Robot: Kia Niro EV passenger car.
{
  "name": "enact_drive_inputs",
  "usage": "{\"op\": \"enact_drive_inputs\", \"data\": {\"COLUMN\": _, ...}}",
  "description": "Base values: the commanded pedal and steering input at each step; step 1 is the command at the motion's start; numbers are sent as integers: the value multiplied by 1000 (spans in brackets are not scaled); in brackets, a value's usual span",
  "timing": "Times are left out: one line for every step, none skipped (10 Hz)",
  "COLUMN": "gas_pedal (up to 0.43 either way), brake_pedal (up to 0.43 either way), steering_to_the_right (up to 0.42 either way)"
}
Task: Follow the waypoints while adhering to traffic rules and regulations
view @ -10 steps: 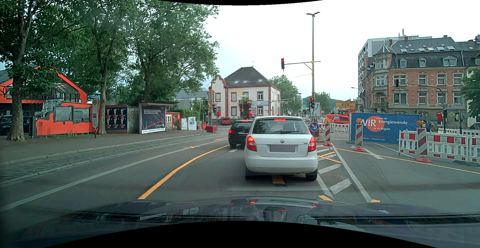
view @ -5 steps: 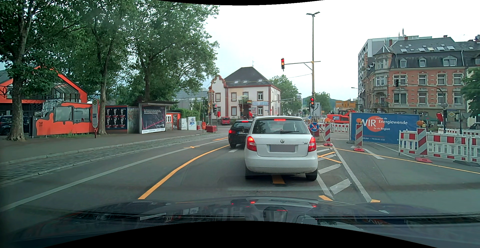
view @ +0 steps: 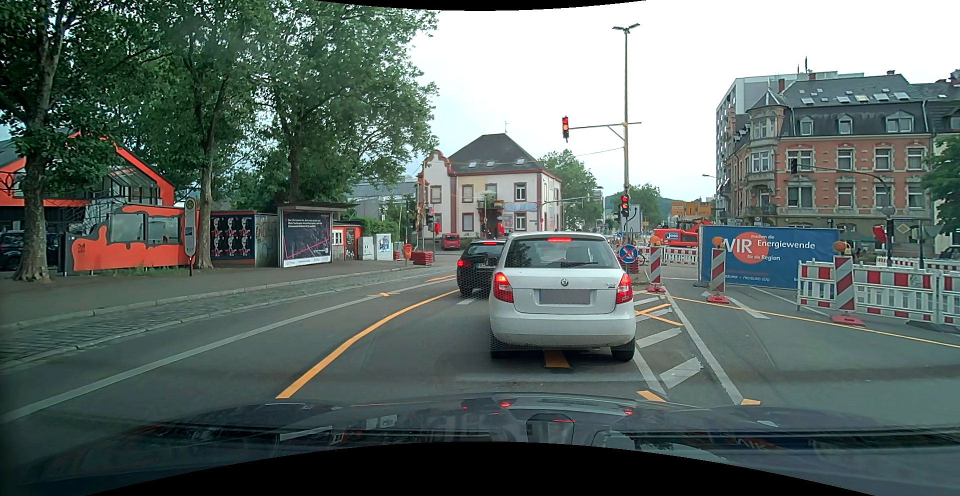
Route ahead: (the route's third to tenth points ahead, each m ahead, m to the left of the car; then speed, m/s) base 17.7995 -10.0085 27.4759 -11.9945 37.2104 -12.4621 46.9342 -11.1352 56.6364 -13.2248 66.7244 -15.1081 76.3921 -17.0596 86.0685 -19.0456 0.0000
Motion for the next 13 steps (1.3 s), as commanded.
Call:
{"op": "enact_drive_inputs", "data": {"gas_pedal": 0, "brake_pedal": 250, "steering_to_the_right": -10}}
{"op": "enact_drive_inputs", "data": {"gas_pedal": 0, "brake_pedal": 250, "steering_to_the_right": -10}}
{"op": "enact_drive_inputs", "data": {"gas_pedal": 0, "brake_pedal": 250, "steering_to_the_right": -10}}
{"op": "enact_drive_inputs", "data": {"gas_pedal": 0, "brake_pedal": 250, "steering_to_the_right": -10}}
{"op": "enact_drive_inputs", "data": {"gas_pedal": 0, "brake_pedal": 250, "steering_to_the_right": -10}}
{"op": "enact_drive_inputs", "data": {"gas_pedal": 0, "brake_pedal": 250, "steering_to_the_right": -10}}
{"op": "enact_drive_inputs", "data": {"gas_pedal": 0, "brake_pedal": 250, "steering_to_the_right": -10}}
{"op": "enact_drive_inputs", "data": {"gas_pedal": 0, "brake_pedal": 250, "steering_to_the_right": -10}}
{"op": "enact_drive_inputs", "data": {"gas_pedal": 0, "brake_pedal": 250, "steering_to_the_right": -10}}
{"op": "enact_drive_inputs", "data": {"gas_pedal": 0, "brake_pedal": 250, "steering_to_the_right": -10}}
{"op": "enact_drive_inputs", "data": {"gas_pedal": 0, "brake_pedal": 250, "steering_to_the_right": -10}}
{"op": "enact_drive_inputs", "data": {"gas_pedal": 0, "brake_pedal": 250, "steering_to_the_right": -10}}
{"op": "enact_drive_inputs", "data": {"gas_pedal": 0, "brake_pedal": 250, "steering_to_the_right": -10}}
